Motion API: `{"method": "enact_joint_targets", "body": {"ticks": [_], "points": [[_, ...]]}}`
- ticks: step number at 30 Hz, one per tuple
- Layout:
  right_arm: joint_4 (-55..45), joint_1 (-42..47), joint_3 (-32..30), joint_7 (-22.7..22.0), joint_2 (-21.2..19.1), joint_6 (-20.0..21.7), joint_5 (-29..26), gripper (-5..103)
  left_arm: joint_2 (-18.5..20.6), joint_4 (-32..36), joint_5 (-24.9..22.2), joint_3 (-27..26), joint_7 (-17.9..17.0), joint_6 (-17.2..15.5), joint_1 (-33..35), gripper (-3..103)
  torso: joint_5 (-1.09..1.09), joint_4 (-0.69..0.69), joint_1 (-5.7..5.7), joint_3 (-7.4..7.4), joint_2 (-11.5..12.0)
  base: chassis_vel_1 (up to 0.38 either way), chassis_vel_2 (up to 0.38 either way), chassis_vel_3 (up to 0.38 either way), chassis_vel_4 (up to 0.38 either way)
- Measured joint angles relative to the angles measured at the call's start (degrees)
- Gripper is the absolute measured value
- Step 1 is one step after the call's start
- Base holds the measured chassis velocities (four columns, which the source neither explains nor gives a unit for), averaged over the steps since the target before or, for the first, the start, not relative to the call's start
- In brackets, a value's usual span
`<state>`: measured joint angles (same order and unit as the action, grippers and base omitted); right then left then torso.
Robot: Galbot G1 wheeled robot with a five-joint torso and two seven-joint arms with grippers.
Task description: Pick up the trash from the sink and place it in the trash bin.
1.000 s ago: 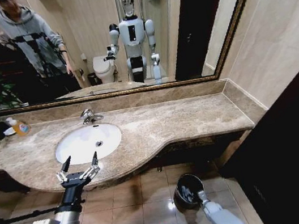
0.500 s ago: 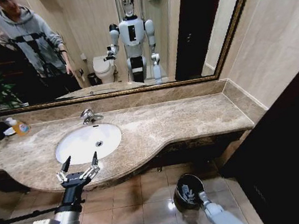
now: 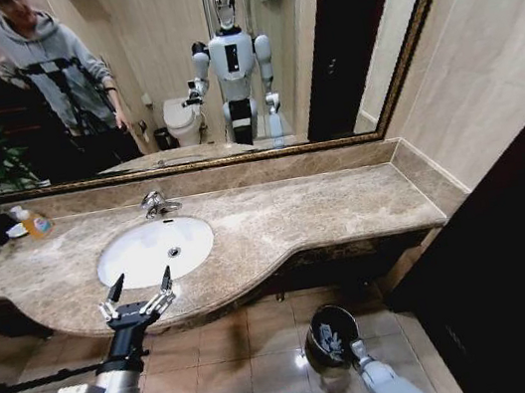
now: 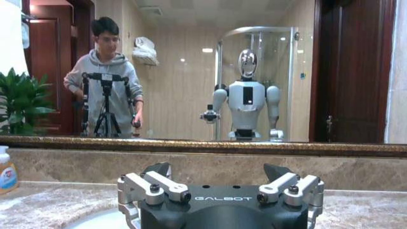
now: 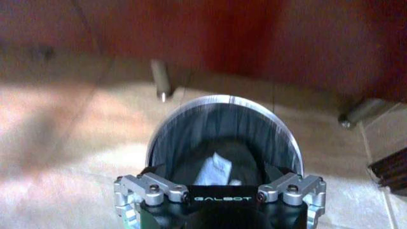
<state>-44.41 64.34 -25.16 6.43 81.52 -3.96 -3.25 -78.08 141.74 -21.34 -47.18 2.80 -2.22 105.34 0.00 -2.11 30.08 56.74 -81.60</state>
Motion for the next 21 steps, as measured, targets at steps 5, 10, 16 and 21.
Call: {"method": "enact_joint_targets", "body": {"ticks": [5, 10, 16, 21], "points": [[-17.5, 7.6, -1.5, 0.5, -1.4, 3.2, -7.1, 100, 0.0, 0.0, 0.0, 0.0, 0.0, 0.0, 0.0, 100, 0.00, 0.00, 0.00, 0.00, 0.0, 0.000, 0.000, 0.000, 0.000], [-33.3, 14.5, -4.8, -0.2, -2.6, 3.3, -7.3, 100, 0.0, 0.0, 0.0, 0.0, 0.0, 0.0, 0.0, 100, 0.00, 0.01, 0.00, 0.00, 0.0, 0.000, 0.000, 0.000, 0.000], [-54.2, 21.7, -10.4, -0.4, 0.1, 4.6, -6.5, 100, 0.0, 0.0, 0.0, 0.0, 0.0, 0.0, 0.0, 100, 0.00, 0.00, 0.00, 0.00, 0.0, 0.000, 0.000, 0.000, 0.000], [-67.2, 27.3, -13.2, -0.3, 1.4, 5.0, -8.1, 100, 0.0, 0.0, 0.0, 0.0, 0.0, 0.0, 0.0, 100, -0.01, 0.00, 0.00, 0.00, 0.0, 0.000, 0.000, 0.000, 0.000]]}}
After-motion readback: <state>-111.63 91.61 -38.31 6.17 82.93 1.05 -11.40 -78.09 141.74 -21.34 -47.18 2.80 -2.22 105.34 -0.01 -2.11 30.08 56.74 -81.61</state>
